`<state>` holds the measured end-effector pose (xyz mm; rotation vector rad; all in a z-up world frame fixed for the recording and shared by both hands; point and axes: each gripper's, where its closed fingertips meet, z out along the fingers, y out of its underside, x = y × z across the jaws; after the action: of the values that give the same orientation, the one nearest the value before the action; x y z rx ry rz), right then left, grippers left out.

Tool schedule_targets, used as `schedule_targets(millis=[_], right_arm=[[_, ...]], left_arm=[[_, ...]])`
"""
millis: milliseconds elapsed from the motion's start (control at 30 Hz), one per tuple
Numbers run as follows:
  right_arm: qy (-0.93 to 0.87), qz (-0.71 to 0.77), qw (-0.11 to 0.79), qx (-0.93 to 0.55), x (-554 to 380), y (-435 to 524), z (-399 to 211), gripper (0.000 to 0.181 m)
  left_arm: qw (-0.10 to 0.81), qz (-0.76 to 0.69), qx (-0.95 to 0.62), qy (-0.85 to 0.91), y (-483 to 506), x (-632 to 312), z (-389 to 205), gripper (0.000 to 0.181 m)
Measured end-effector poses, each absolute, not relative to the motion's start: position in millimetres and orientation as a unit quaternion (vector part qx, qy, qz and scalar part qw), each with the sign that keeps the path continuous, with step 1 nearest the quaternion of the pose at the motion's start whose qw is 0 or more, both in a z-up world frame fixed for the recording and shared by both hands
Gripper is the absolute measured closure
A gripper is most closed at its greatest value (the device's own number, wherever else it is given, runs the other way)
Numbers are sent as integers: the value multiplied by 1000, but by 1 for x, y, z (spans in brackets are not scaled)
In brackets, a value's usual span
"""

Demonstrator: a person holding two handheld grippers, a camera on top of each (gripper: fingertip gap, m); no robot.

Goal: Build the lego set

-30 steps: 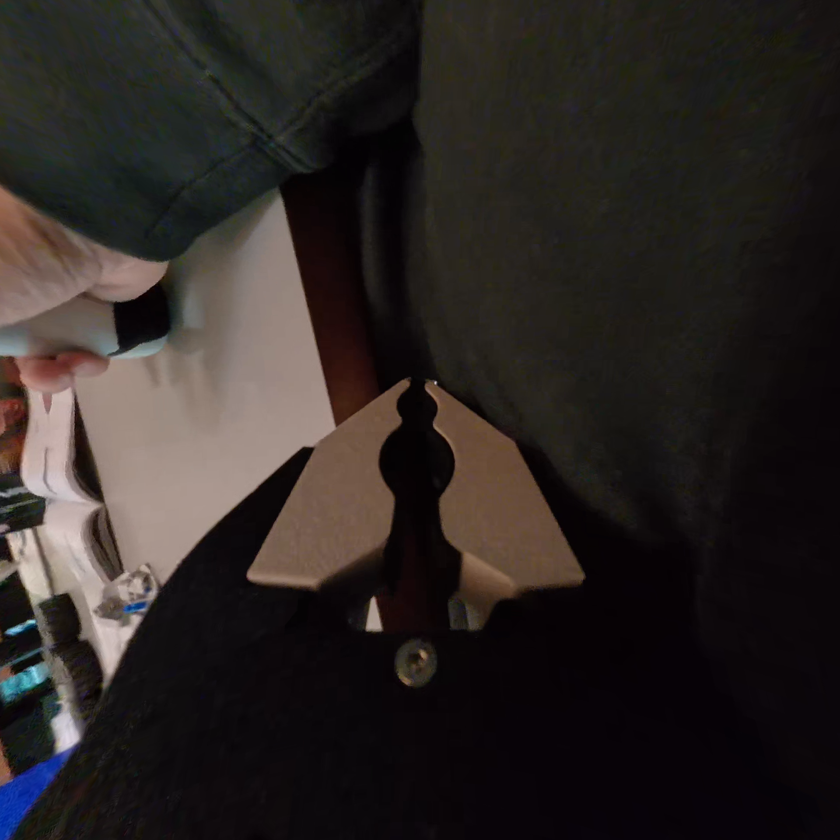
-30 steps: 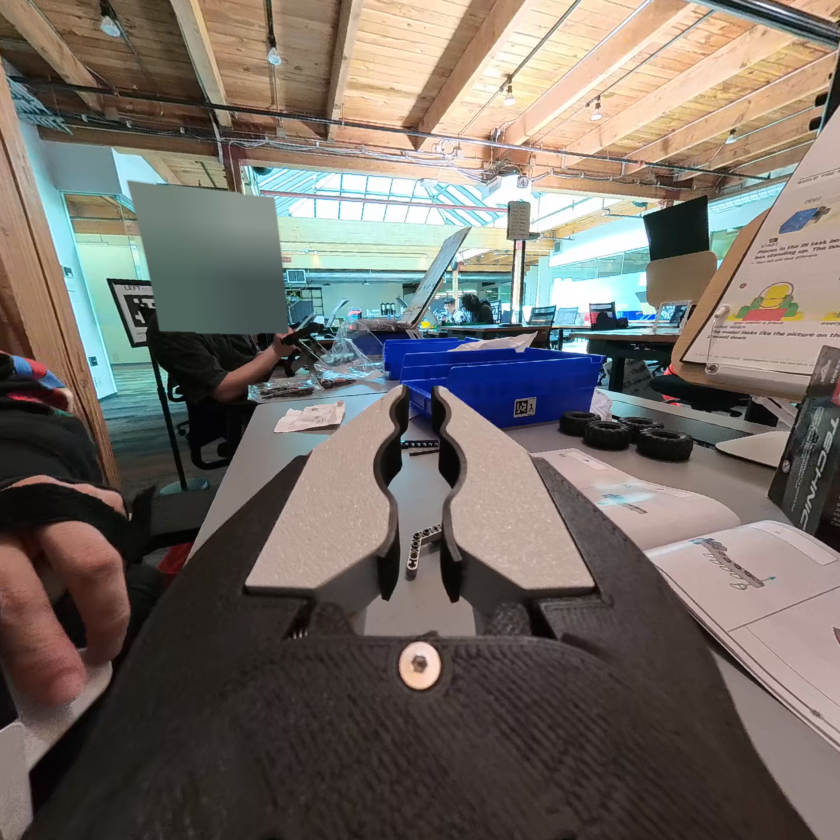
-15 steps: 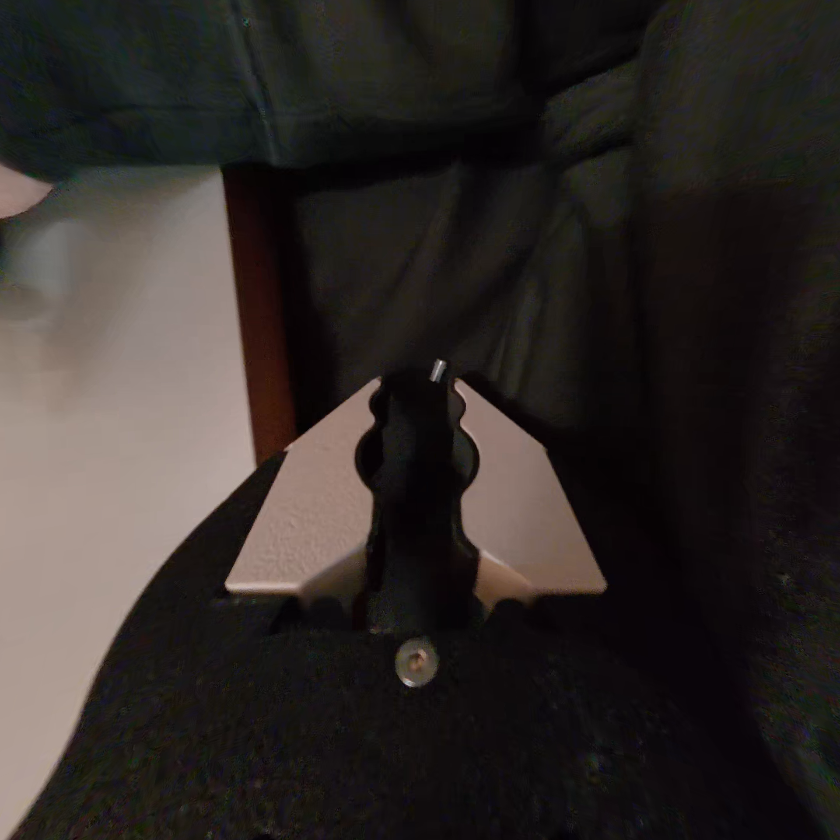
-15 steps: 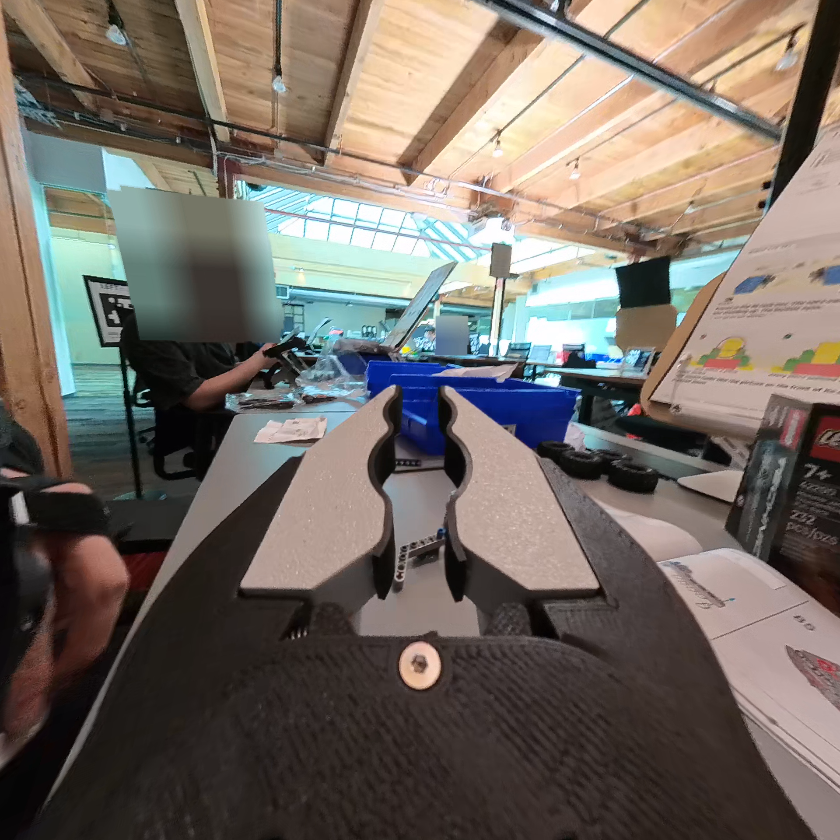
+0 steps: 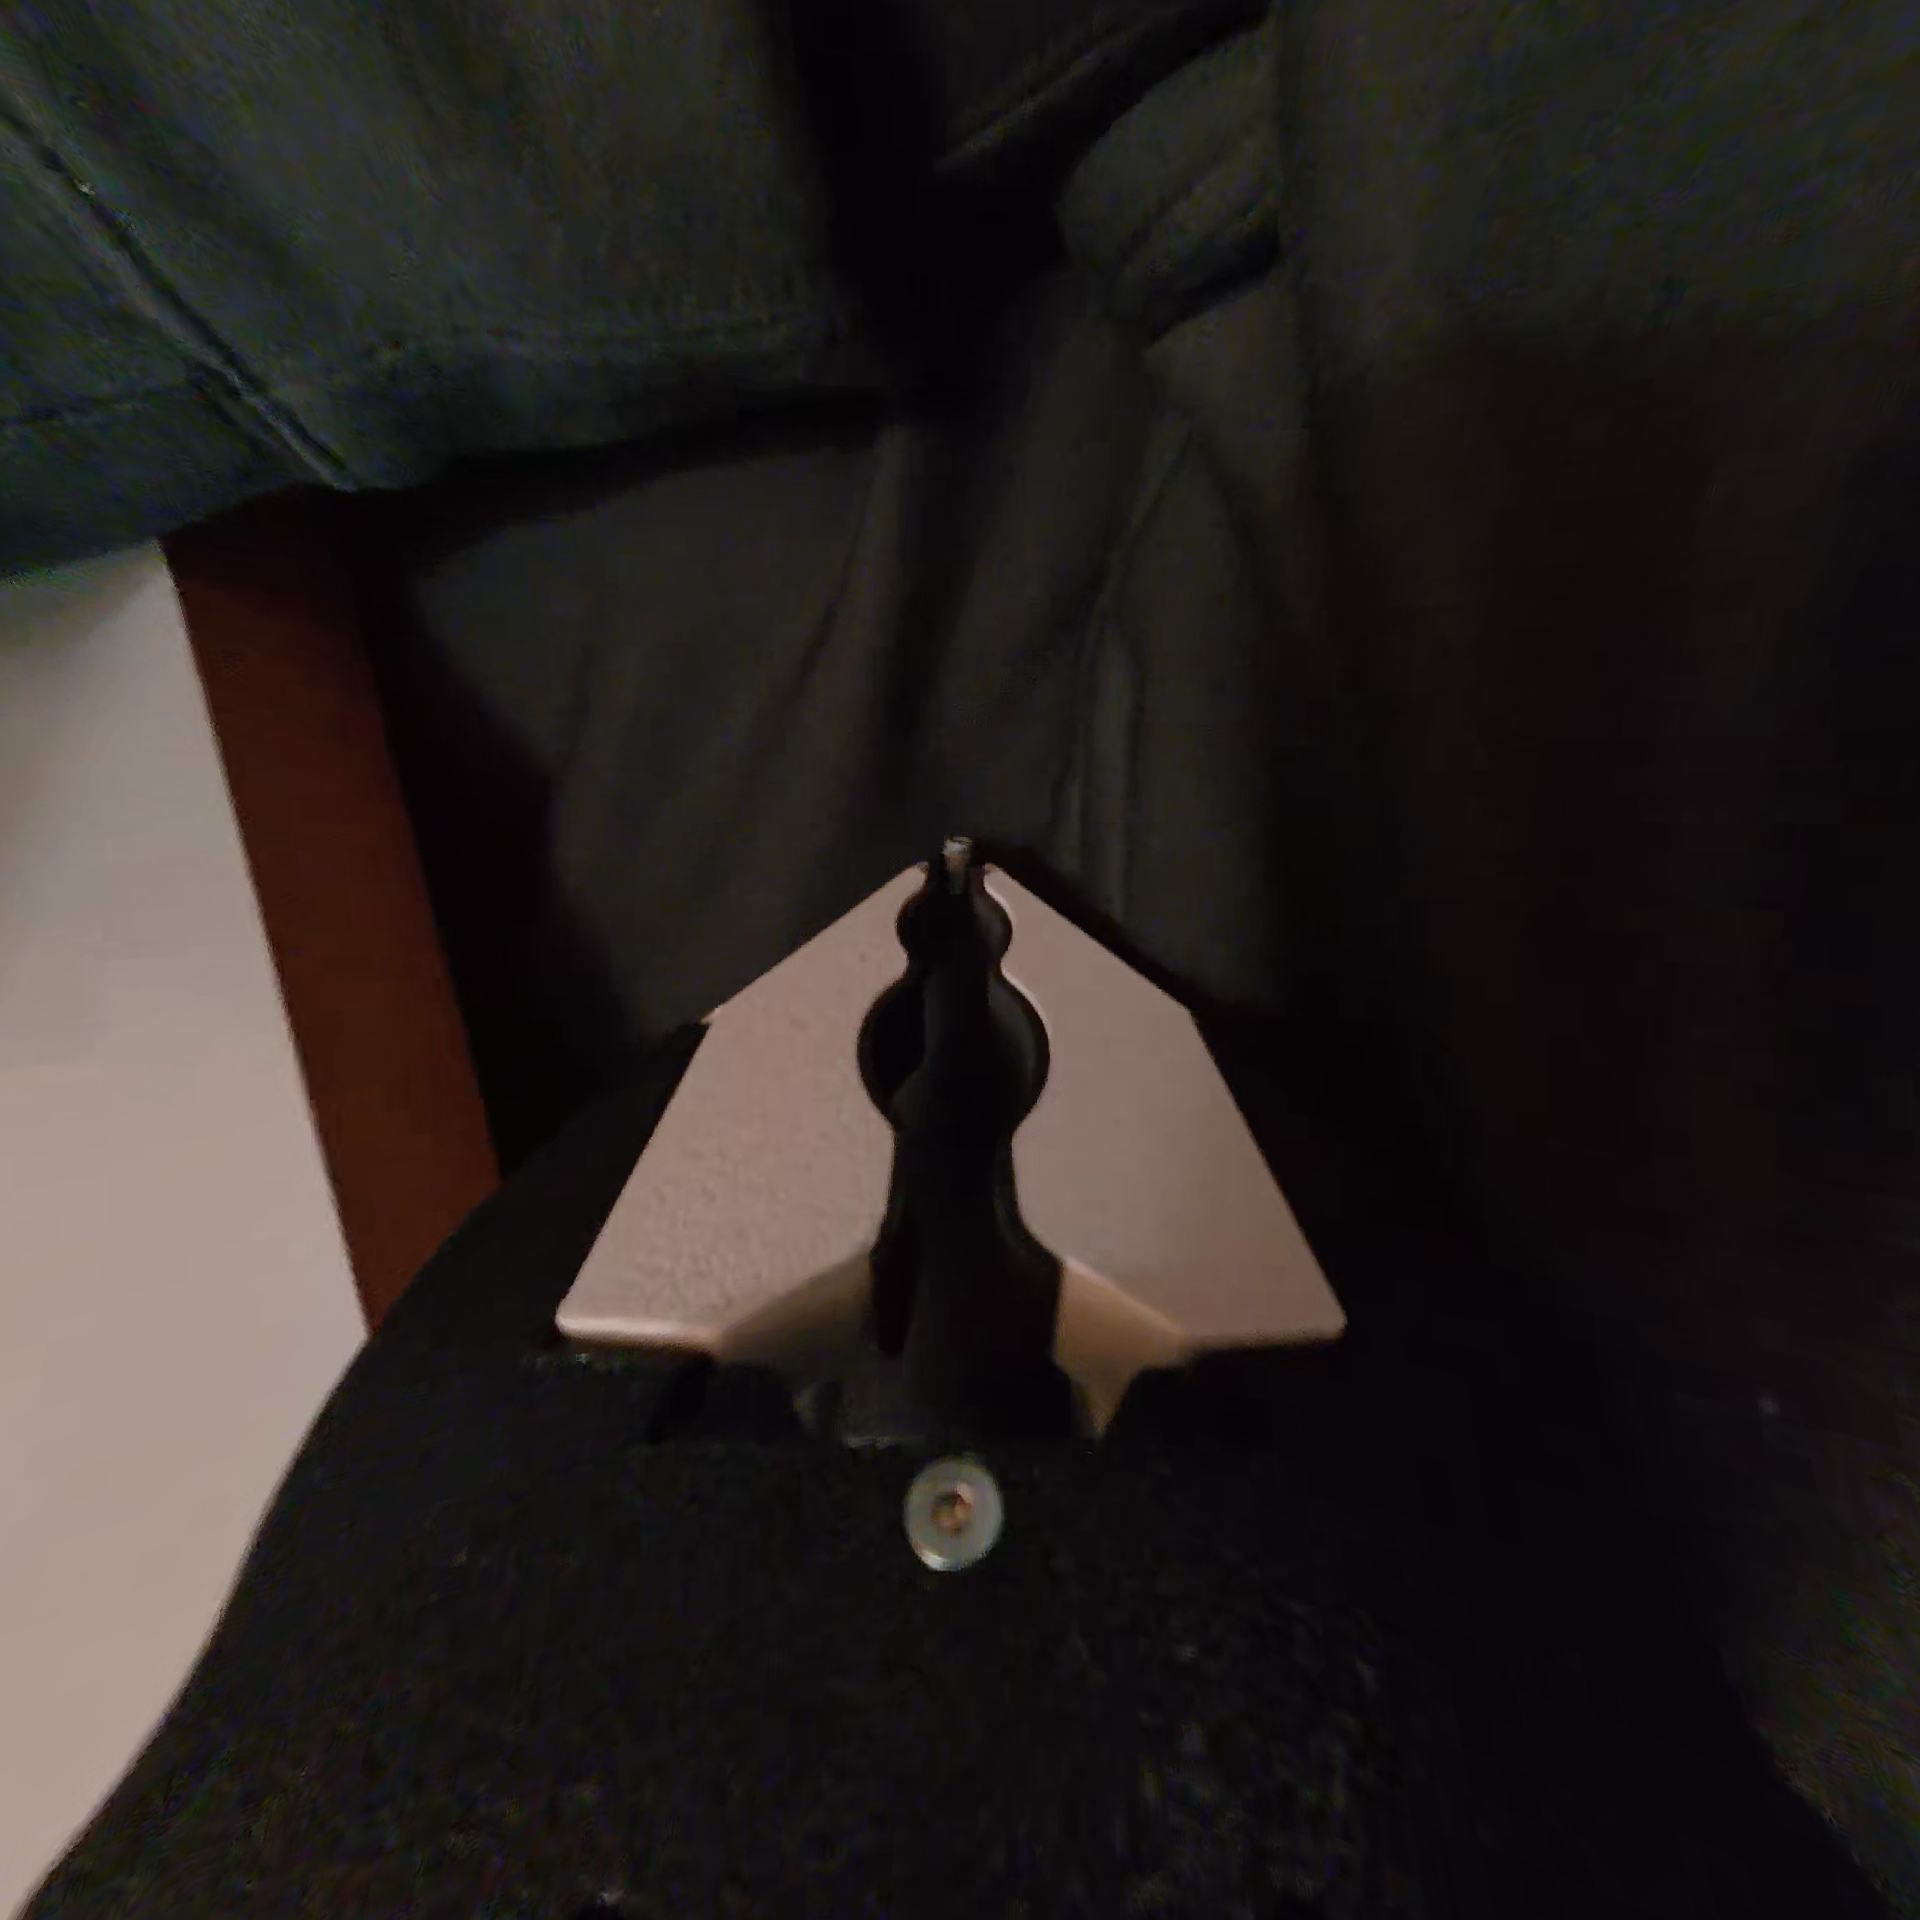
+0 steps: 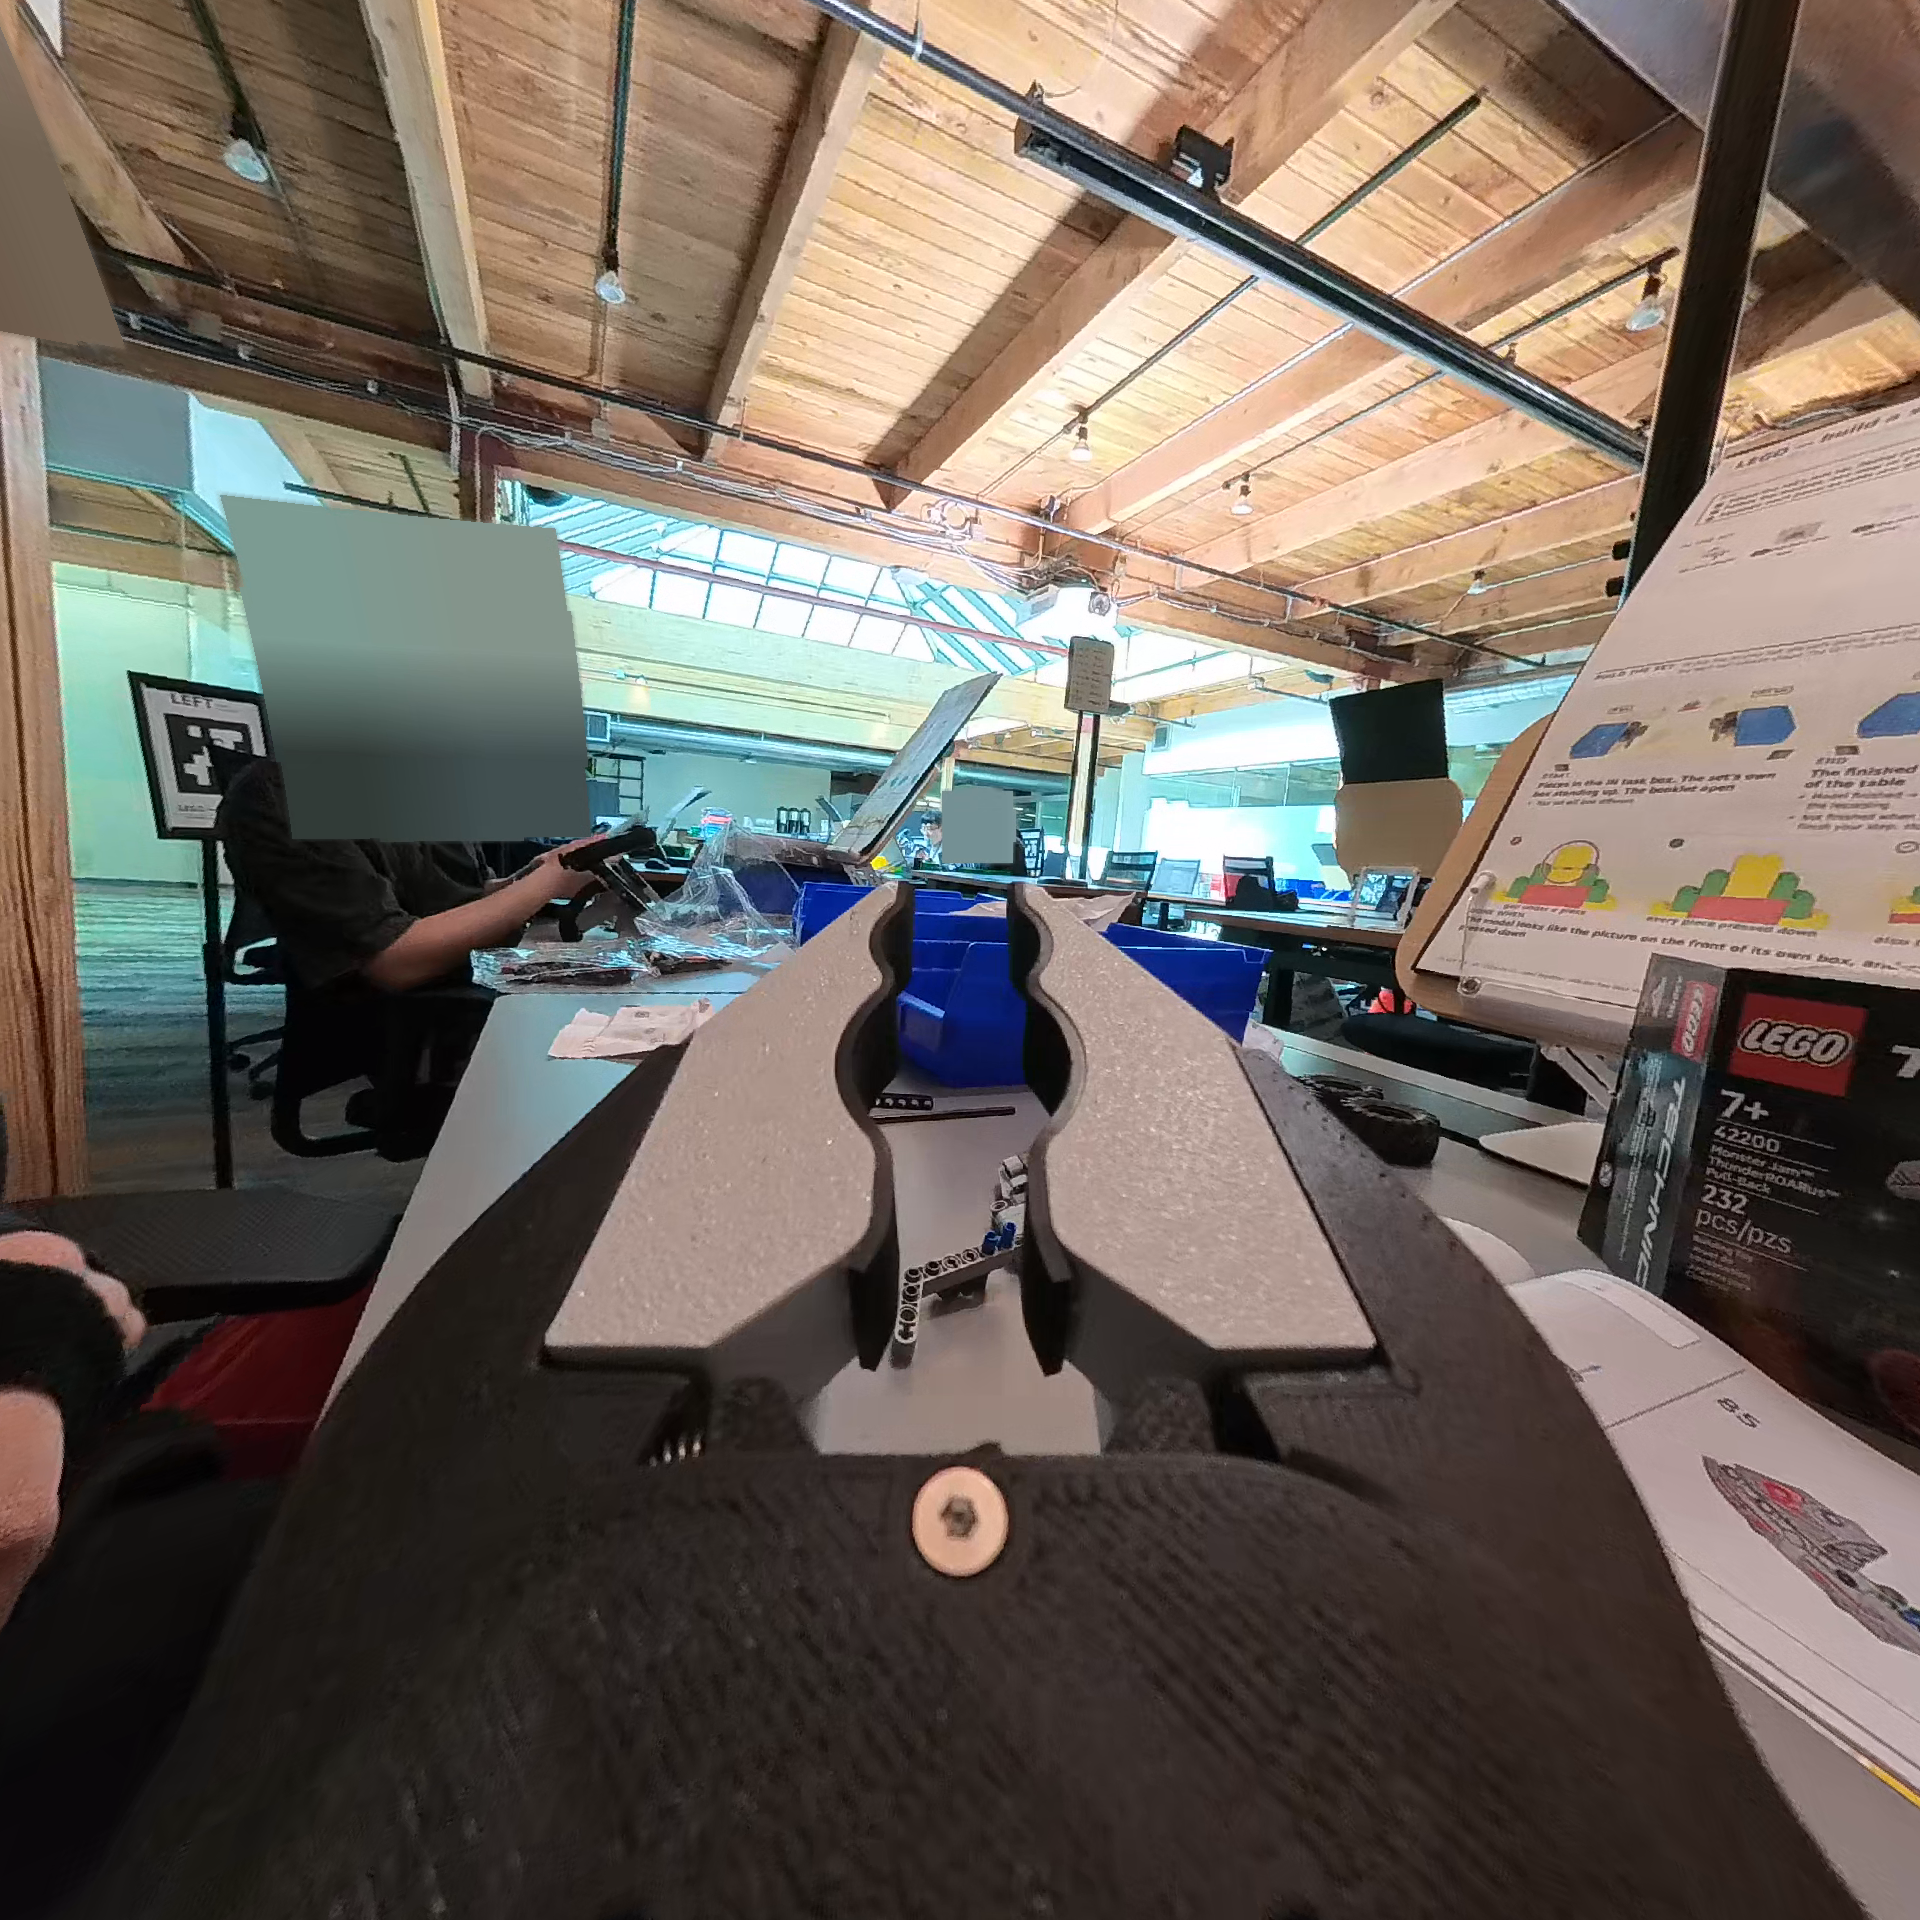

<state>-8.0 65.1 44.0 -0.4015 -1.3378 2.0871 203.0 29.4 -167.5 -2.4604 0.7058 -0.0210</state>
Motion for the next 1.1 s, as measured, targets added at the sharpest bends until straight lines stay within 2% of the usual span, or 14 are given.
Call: schedule_targets(millis=[133, 233, 300, 400, 500, 600, 633, 700, 933, 1100], right_arm=[[-505, 791, 312, -148, -7, 65, 44, 165], [-509, 800, 284, -144, -3, 65, 44, 164], [-542, 800, 209, -149, -2, 62, 38, 172], [-609, 774, 44, -169, 1, 54, 26, 155], [-545, 822, -46, -158, -2, 56, 56, 157], [-502, 833, -145, -183, -21, 51, 65, 163], [-494, 830, -180, -185, -24, 47, 65, 156], [-473, 827, -231, -199, -32, 40, 63, 165], [-417, 823, -317, -219, -50, 33, 48, 169], [-396, 826, -326, -232, -57, 35, 41, 174]], left_arm=[[348, 5, -905, 243, 37, 192, -139, 179], [422, 63, -882, 200, 40, 153, -90, 179], [468, 125, -861, 156, 32, 101, -53, 179], [580, 170, -788, 123, 17, 38, 3, 180], [674, 184, -702, 139, 11, 6, 47, 180], [692, 185, -680, 157, 17, -15, 58, 180], [693, 189, -677, 161, 20, -21, 59, 180], [688, 199, -677, 172, 27, -30, 57, 180], [674, 213, -683, 184, 39, -50, 42, 180], [668, 219, -685, 189, 42, -58, 34, 180]])
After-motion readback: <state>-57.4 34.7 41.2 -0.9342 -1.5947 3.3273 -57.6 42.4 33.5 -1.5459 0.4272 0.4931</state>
